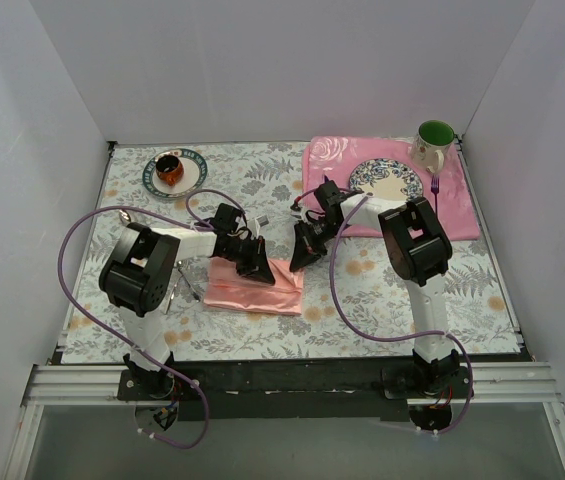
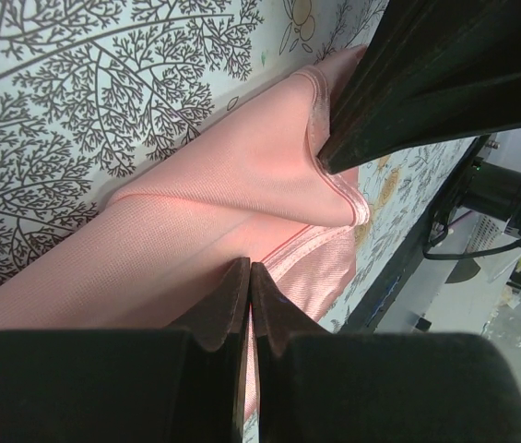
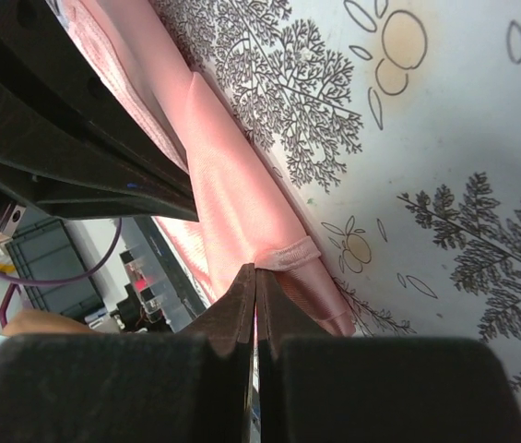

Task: Fold the napkin into a case and place the utensils inside
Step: Smooth out the 2/3-rectangle-folded napkin.

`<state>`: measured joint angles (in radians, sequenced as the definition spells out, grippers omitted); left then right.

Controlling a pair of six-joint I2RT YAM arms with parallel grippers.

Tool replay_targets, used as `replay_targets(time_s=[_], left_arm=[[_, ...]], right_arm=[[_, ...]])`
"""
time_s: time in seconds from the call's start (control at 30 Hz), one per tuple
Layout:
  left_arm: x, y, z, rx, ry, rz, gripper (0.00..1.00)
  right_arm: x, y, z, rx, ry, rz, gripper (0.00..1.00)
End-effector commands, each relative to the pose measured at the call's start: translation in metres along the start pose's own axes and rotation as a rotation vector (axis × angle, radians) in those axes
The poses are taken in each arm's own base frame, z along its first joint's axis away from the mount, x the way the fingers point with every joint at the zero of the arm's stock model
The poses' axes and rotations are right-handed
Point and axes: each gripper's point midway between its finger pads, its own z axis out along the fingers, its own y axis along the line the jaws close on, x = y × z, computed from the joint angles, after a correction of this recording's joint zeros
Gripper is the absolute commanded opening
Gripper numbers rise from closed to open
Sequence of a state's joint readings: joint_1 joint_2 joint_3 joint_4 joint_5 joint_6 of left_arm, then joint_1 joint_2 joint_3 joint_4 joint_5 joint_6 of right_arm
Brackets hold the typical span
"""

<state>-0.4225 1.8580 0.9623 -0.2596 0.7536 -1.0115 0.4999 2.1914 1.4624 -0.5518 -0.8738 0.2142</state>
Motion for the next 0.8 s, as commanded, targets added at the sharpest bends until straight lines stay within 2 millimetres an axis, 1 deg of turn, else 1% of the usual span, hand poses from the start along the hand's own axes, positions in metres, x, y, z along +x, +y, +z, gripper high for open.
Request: replay_targets(time_s=[0.0, 0.07, 0.1, 0.13, 0.17, 0.2, 0.27, 0.37, 0.47, 0.5, 0.53, 0.57, 0.6, 0.67, 0.73, 0.77], left_arm=[[-0.011, 0.003, 0.000, -0.019, -0.027, 0.015, 0.00], [-0.012, -0.004, -0.002, 0.009, -0.024, 0.029, 0.00], [-0.015, -0.011, -0.005, 0.033, -0.036, 0.051, 0.00], [-0.014, -0.023, -0.010, 0.088, -0.034, 0.062, 0.00], [-0.021, -0.034, -0.015, 0.129, -0.067, 0.101, 0.00], [-0.022, -0.047, -0.023, 0.161, -0.092, 0.131, 0.00], [-0.028, -0.069, -0.034, 0.238, -0.121, 0.166, 0.00], [-0.037, -0.086, -0.041, 0.284, -0.135, 0.142, 0.02], [-0.047, -0.091, -0.038, 0.314, -0.137, 0.117, 0.08], [-0.048, -0.090, -0.036, 0.312, -0.133, 0.088, 0.09], [-0.053, -0.091, -0.035, 0.319, -0.142, 0.089, 0.14], [-0.056, -0.088, -0.030, 0.320, -0.141, 0.080, 0.15], [-0.057, -0.086, -0.028, 0.318, -0.137, 0.062, 0.16], [-0.059, -0.082, -0.022, 0.327, -0.130, 0.042, 0.23], [-0.058, -0.082, -0.020, 0.339, -0.118, 0.020, 0.28], [-0.058, -0.080, -0.017, 0.345, -0.117, 0.016, 0.34]], right_arm=[[0.002, 0.004, -0.003, 0.023, -0.001, -0.004, 0.01], [0.003, 0.000, -0.002, 0.033, 0.003, 0.002, 0.01], [0.003, -0.002, 0.000, 0.034, 0.007, 0.005, 0.01], [0.003, -0.003, 0.000, 0.036, 0.009, 0.004, 0.01], [0.003, -0.004, 0.001, 0.036, 0.011, 0.006, 0.01], [0.004, -0.007, 0.002, 0.040, 0.014, 0.011, 0.01], [0.004, -0.008, 0.003, 0.042, 0.015, 0.014, 0.01], [0.005, -0.010, 0.004, 0.047, 0.018, 0.015, 0.01], [0.005, -0.011, 0.004, 0.048, 0.019, 0.018, 0.01], [0.005, -0.011, 0.004, 0.049, 0.019, 0.017, 0.01], [0.004, -0.011, 0.004, 0.049, 0.017, 0.020, 0.01], [0.005, -0.011, 0.004, 0.049, 0.018, 0.018, 0.01], [0.005, -0.012, 0.004, 0.049, 0.018, 0.022, 0.01], [0.005, -0.011, 0.004, 0.049, 0.019, 0.021, 0.01], [0.006, -0.012, 0.005, 0.050, 0.021, 0.023, 0.01], [0.005, -0.013, 0.006, 0.050, 0.022, 0.026, 0.01]])
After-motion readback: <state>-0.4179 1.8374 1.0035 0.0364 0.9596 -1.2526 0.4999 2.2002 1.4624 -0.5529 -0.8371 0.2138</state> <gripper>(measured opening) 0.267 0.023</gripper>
